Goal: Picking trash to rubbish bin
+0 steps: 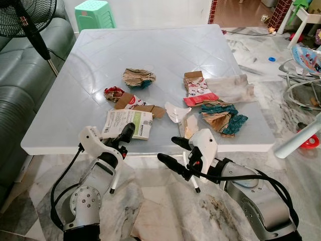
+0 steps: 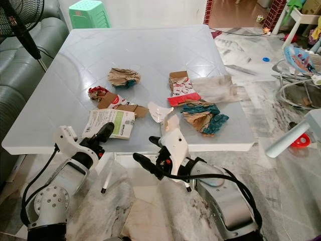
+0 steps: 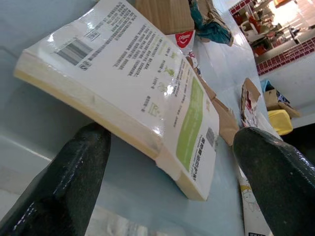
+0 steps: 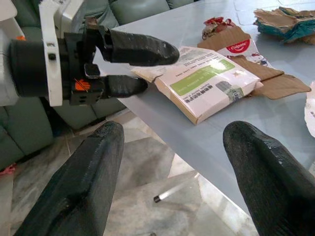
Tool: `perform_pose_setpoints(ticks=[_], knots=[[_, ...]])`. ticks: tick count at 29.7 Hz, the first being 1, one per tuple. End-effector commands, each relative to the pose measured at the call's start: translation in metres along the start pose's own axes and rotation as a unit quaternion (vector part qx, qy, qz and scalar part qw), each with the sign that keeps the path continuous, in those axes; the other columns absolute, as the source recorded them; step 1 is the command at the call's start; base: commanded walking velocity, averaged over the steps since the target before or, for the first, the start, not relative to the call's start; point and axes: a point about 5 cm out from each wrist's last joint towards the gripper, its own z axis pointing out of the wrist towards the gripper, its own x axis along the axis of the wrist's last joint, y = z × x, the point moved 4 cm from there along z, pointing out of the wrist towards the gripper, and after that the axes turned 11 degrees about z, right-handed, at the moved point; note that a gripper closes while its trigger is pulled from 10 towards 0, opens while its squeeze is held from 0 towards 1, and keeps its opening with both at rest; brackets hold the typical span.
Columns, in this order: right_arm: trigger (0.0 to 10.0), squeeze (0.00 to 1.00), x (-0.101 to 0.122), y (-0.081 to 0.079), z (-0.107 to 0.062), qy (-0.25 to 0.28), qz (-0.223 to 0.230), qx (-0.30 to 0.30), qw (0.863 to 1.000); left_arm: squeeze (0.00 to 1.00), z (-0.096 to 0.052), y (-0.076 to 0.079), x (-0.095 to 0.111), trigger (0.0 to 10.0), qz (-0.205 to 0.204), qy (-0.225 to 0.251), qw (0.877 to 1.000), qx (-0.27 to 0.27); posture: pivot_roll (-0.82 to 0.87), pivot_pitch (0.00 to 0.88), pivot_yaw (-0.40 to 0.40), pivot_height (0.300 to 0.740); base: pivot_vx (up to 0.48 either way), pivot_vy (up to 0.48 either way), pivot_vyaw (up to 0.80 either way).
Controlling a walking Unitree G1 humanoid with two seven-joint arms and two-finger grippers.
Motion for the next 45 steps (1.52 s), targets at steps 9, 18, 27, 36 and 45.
perform_pose_setpoints(ticks=[9, 18, 27, 36, 45], knots=[[10.0, 0.00, 0.001, -0.001, 0.001, -0.001, -0.008, 0.002, 1.000, 0.00, 0.021, 0.005, -0.020, 10.0, -0.071, -0.014, 0.997, -0.012, -0.08, 0.072, 0.012, 0.740, 0.000, 0.000, 0.00], [10.0, 0.00, 0.001, -0.001, -0.004, -0.002, -0.011, -0.004, 1.000, 0.00, 0.041, 0.006, -0.020, 0.0, -0.096, -0.004, 0.995, -0.015, -0.11, 0.074, 0.022, 0.740, 0.000, 0.000, 0.00], [10.0, 0.00, 0.001, -0.003, -0.004, 0.000, -0.009, -0.003, 1.000, 0.00, 0.048, 0.004, -0.011, 0.0, -0.099, 0.030, 0.995, -0.011, -0.11, 0.078, 0.015, 0.740, 0.000, 0.000, 0.00], [10.0, 0.00, 0.000, -0.001, -0.005, -0.002, -0.011, -0.007, 1.000, 0.00, 0.042, 0.015, -0.003, 0.0, -0.102, 0.067, 0.992, -0.037, -0.11, 0.082, 0.012, 0.740, 0.000, 0.000, 0.00], [10.0, 0.00, 0.000, -0.001, -0.003, -0.002, -0.011, -0.004, 1.000, 0.00, 0.037, 0.014, 0.007, 0.0, -0.059, 0.111, 0.992, -0.033, -0.10, 0.079, 0.009, 0.740, 0.000, 0.000, 0.00]])
